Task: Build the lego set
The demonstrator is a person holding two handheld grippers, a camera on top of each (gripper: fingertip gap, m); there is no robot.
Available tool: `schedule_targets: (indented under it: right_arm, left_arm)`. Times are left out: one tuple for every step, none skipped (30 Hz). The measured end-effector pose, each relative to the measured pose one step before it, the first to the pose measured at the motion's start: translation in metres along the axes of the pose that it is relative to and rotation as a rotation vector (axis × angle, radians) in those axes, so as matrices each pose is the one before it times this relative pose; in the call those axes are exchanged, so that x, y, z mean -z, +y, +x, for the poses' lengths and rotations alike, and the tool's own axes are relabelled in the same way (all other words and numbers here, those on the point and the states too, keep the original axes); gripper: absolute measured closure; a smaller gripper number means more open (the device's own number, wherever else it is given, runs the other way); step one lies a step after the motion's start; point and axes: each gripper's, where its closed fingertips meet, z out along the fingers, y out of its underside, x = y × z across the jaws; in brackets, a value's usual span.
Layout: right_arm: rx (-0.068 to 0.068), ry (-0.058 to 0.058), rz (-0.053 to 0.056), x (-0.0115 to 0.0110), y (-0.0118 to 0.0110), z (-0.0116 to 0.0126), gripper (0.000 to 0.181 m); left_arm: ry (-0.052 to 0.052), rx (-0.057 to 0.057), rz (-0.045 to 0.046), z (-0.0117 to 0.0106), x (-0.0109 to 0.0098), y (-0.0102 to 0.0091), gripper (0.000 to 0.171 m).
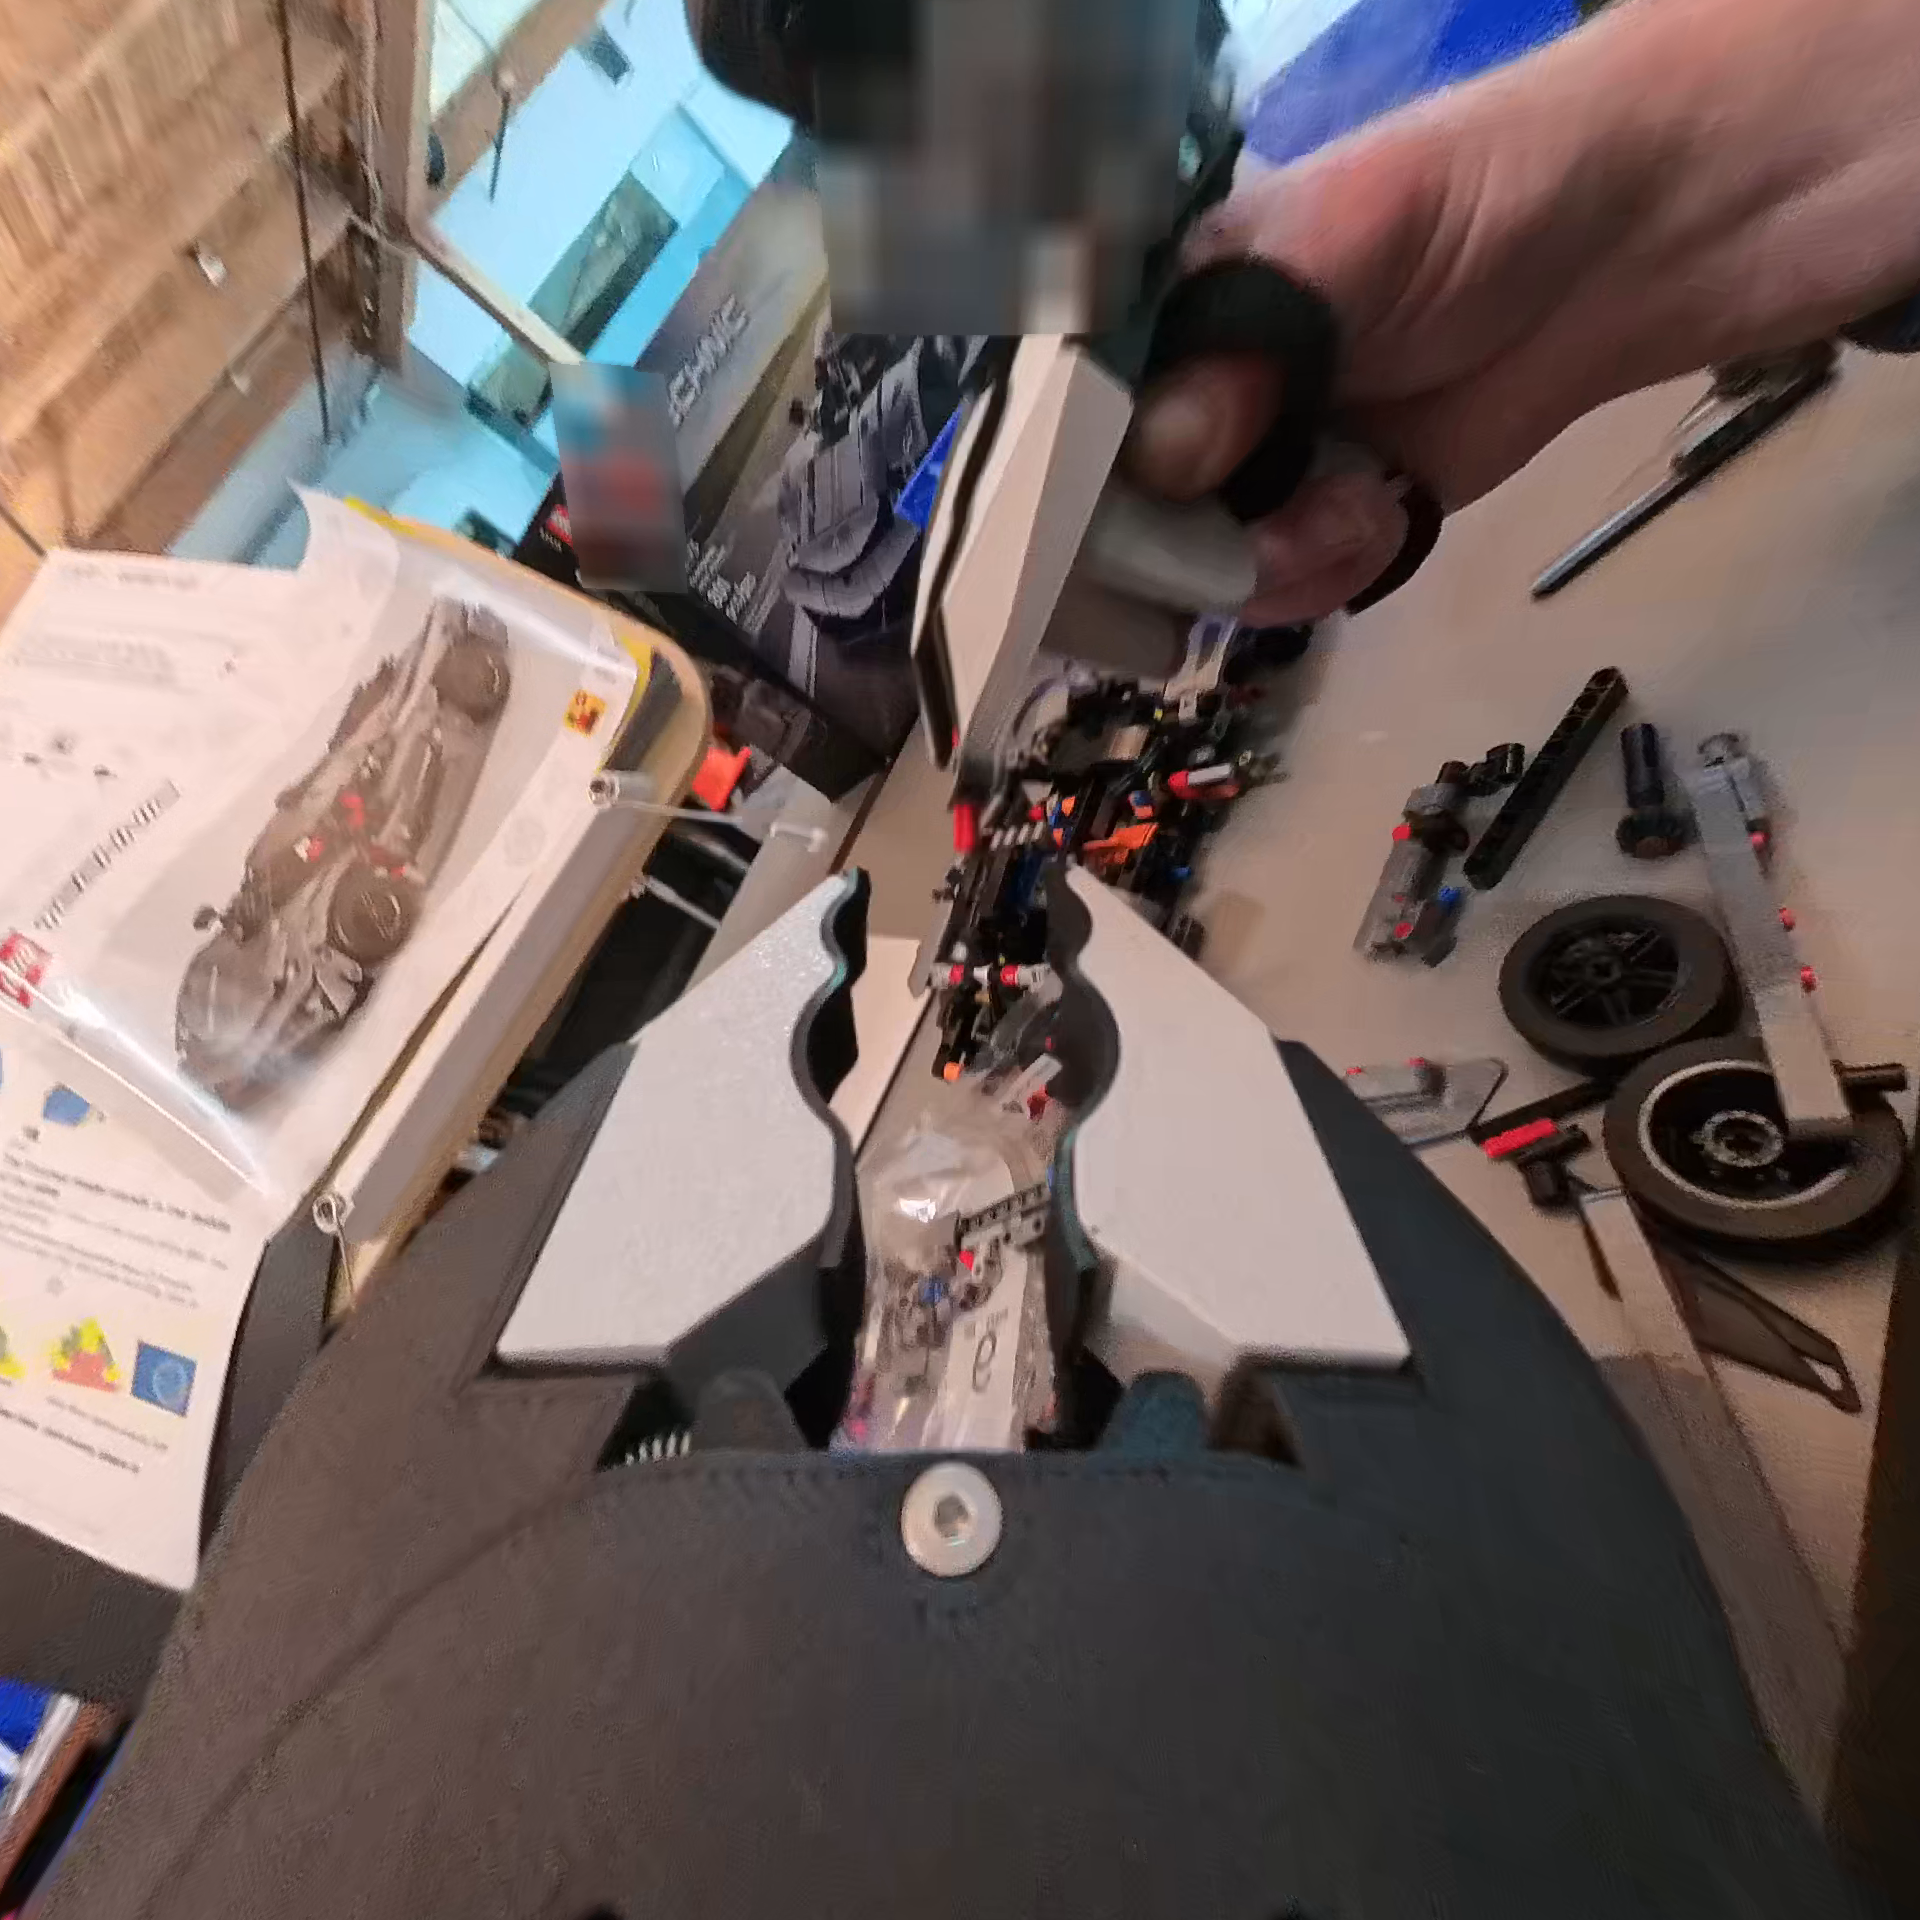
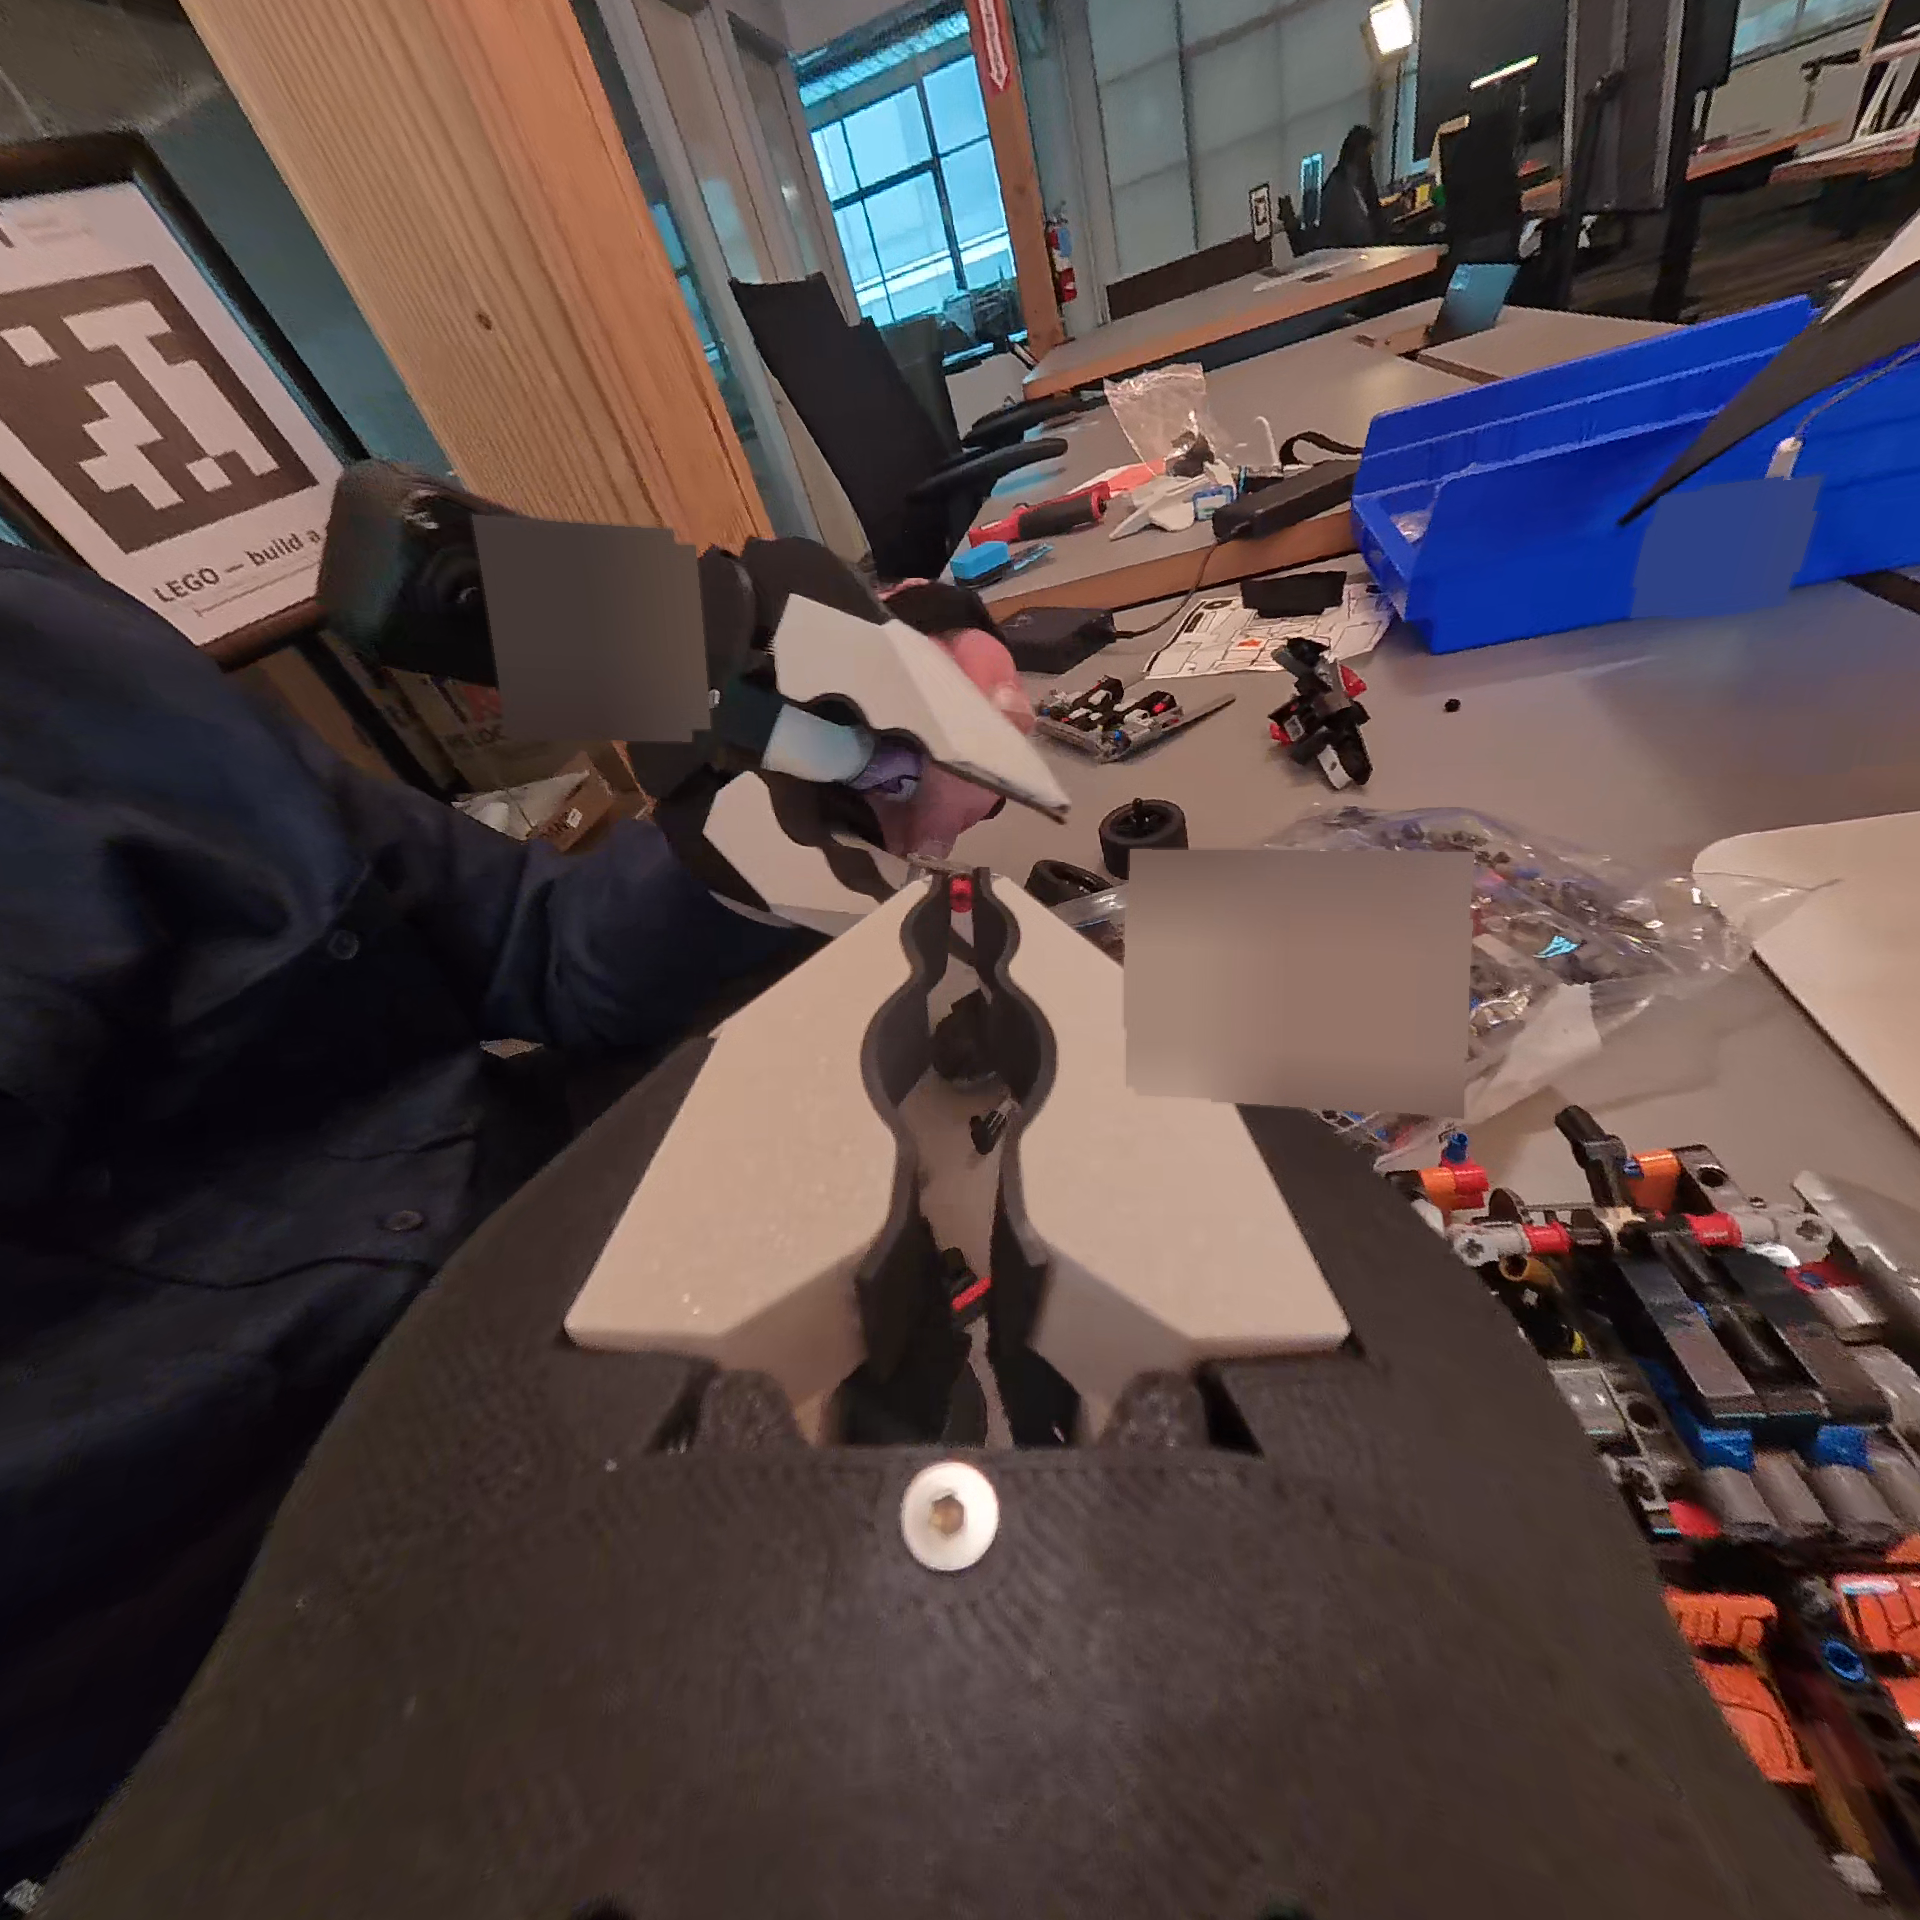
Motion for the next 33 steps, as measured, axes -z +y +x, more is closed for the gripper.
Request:
schedule_targets:
  right_arm:
    - [-0.0032,-0.0092,-0.0003,-0.00158,0.00035,-0.00127,0.179]
    - [-0.0027,-0.008,-0.0012,-0.00152,0.00048,-0.00105,0.179]
    - [-0.0024,-0.0047,-0.003,-0.00141,0.00093,-0.00049,0.179]
    - [-0.0043,-0.0018,-0.0028,-0.0008,0.00087,0.00003,0.179]
    - [-0.0039,0.0028,0.0003,0.00002,0.00046,0.00088,0.179]
    - [-0.0039,0.0,0.0037,0.00023,-0.00028,0.00044,0.179]
    - [-0.0043,-0.0051,0.0063,-0.00005,-0.00089,-0.00054,0.179]
    - [-0.0034,-0.0043,0.0062,-0.00015,-0.001,-0.00071,0.179]
    - [-0.004,0.0037,0.0042,-0.00037,-0.00061,0.00029,0.179]
    - [-0.0041,0.0076,0.0015,0.00004,-0.00044,0.00085,0.179]
    - [-0.0032,0.0126,0.0001,0.00095,-0.00067,0.00147,0.177]
    - [-0.0064,0.0158,0.002,0.00139,-0.00114,0.00183,0.17]
    - [-0.006,0.0066,0.0006,0.0012,-0.00115,0.00049,0.164]
    - [0.0049,0.005,-0.0001,0.00057,-0.00121,-0.00083,0.16]
    - [0.023,0.0153,0.0022,-0.00028,-0.00188,-0.00117,0.158]
    - [0.0376,0.0232,-0.0034,-0.00074,-0.00119,-0.00121,0.157]
    - [0.0384,0.0286,-0.016,-0.00092,0.00085,-0.00015,0.159]
    - [0.0287,0.0238,-0.0271,-0.00123,0.00288,0.00051,0.162]
    - [0.0168,0.0146,-0.0214,-0.00131,0.00266,0.00053,0.165]
    - [0.012,0.0094,-0.0065,-0.00091,0.00078,0.0003,0.167]
    - [0.0169,0.0131,-0.0025,-0.00008,0.00004,0.00069,0.167]
    - [0.0229,0.0155,-0.0003,0.00077,-0.00074,0.00049,0.172]
    - [0.0205,0.0113,0.0025,0.00092,-0.00135,-0.00019,0.174]
    - [0.0205,0.0091,0.002,0.00124,-0.0015,-0.0005,0.176]
    - [0.0196,0.0027,0.0007,0.00106,-0.00103,-0.00137,0.181]
    - [0.0118,-0.004,-0.0043,-0.00019,0.00002,-0.00183,0.181]
    - [0.0074,0.0092,-0.0097,-0.00106,0.00139,0.00061,0.181]
    - [0.0062,0.0129,-0.0065,-0.0011,0.00134,0.00147,0.181]
    - [0.0021,0.0015,0.0004,-0.00052,0.00026,0.00002,0.181]
    - [0.0006,0.0005,0.003,0.00026,-0.00054,0.00009,0.181]
    - [0.0015,0.0016,-0.0011,0.00037,0.00031,0.0005,0.181]
    - [-0.0027,-0.0036,0.0007,0.00047,0.0002,0.00014,0.181]
    - [-0.0069,-0.0093,0.0091,0.00088,-0.00112,-0.00068,0.181]
  left_arm:
    - [-0.0047,-0.0085,0.02363,0.00118,0.00053,-0.0055,0.143]
    - [-0.0004,-0.0047,0.01089,0.00097,-0.00028,-0.00326,0.151]
    - [0.0014,-0.0105,0.00688,0.00157,-0.00045,-0.00244,0.162]
    - [-0.0024,-0.0172,0.00384,0.00127,-0.00059,-0.002,0.166]
    - [-0.0085,-0.0144,-0.01593,-0.00019,-0.00067,0.00118,0.166]
    - [-0.0078,-0.006,-0.00955,-0.00068,-0.00056,0.00097,0.167]
    - [-0.0068,0.0027,-0.00289,-0.00075,-0.00006,-0.00015,0.167]
    - [-0.0091,-0.008,0.00221,-0.0007,0.0007,-0.00126,0.167]
    - [-0.0089,-0.013,-0.00404,-0.00087,0.00077,-0.00055,0.167]
    - [-0.0116,-0.0104,-0.01056,-0.00112,0.00025,0.00062,0.167]
    - [-0.0208,-0.0152,-0.00783,-0.00221,0.00034,0.00091,0.167]
    - [-0.0302,-0.0179,-0.01911,-0.00411,0.0005,0.00245,0.167]
    - [-0.0219,-0.0151,-0.0233,-0.00315,0.00016,0.00273,0.167]
    - [-0.0137,-0.0126,-0.00145,-0.00137,0.00015,-0.00043,0.167]
    - [-0.009,-0.0139,-0.01089,-0.00032,-0.00057,0.00093,0.167]
    - [-0.0059,-0.0174,-0.02413,0.00038,-0.00139,0.00282,0.167]
    - [-0.005,-0.015,-0.01024,0.0007,-0.00095,0.00111,0.167]
    - [0.0022,-0.0047,0.00477,0.00093,0.00004,-0.00118,0.167]
    - [0.0034,0.0019,0.00389,0.00051,0.00024,-0.00123,0.167]
    - [-0.0042,0.0016,-0.00001,-0.00065,0.00003,-0.0001,0.167]
    - [0.0026,0.0041,0.00059,-0.00007,0.00007,0.00017,0.167]
    - [0.0082,0.0096,0.00896,0.00037,0.00071,-0.0011,0.167]
    - [-0.0011,0.0097,0.00884,-0.0009,0.00072,-0.00133,0.167]
    - [-0.0084,0.0023,0.0011,-0.00159,0.00081,-0.00074,0.167]
    - [-0.0021,-0.0004,-0.00049,-0.00049,0.00045,-0.00033,0.168]
    - [0.0039,0.0016,0.00115,0.00053,-0.00005,0.00023,0.168]
    - [0.007,0.005,-0.00077,0.00086,-0.00046,0.00071,0.168]
    - [0.0005,-0.0009,-0.00339,0.00017,-0.00018,0.00087,0.167]
    - [-0.0031,-0.0045,0.01159,-0.00038,0.00106,-0.00197,0.168]
    - [0.0011,0.0032,0.00164,-0.00016,0.00065,-0.00091,0.167]
    - [0.0021,0.0037,0.00203,0.00005,0.00005,-0.00003,0.167]
    - [0.0044,0.0036,0.0013,0.00058,-0.00033,0.00038,0.167]
    - [0.0019,-0.0004,0.00596,0.00019,0.00031,-0.00061,0.167]
